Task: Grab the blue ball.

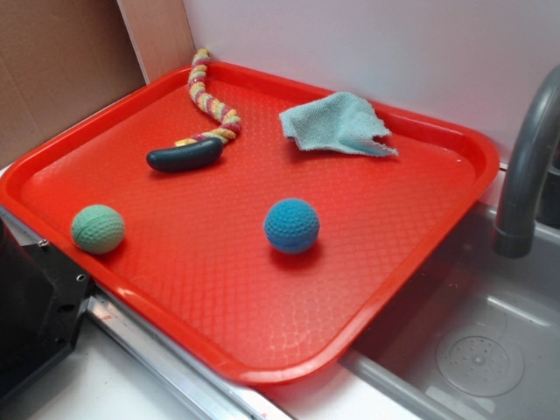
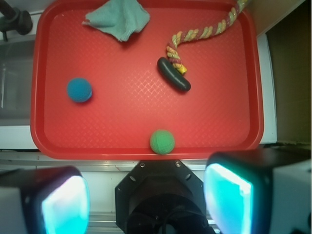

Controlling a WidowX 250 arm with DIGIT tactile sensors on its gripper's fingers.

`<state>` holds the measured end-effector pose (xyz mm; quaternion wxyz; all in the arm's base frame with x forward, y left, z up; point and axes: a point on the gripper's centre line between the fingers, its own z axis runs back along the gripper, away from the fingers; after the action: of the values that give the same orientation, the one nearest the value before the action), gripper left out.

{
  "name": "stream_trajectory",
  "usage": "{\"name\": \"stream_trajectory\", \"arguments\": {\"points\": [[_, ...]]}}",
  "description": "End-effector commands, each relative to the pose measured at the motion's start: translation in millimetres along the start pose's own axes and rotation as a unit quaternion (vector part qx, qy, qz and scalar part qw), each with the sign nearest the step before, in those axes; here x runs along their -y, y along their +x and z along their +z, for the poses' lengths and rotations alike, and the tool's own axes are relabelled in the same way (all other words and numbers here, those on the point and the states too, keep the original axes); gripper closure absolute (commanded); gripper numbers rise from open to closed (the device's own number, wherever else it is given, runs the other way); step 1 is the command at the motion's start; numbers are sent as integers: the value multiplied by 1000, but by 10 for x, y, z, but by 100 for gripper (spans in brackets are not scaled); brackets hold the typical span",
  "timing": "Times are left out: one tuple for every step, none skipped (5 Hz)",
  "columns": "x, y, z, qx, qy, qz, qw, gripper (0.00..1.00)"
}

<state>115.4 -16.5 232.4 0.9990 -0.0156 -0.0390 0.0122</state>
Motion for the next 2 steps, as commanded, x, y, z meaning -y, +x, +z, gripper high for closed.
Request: {"name": "stream_trajectory", "arguments": {"points": [[224, 369, -158, 67, 28, -162, 984, 0], [358, 539, -268, 88, 12, -250, 964, 0]]}}
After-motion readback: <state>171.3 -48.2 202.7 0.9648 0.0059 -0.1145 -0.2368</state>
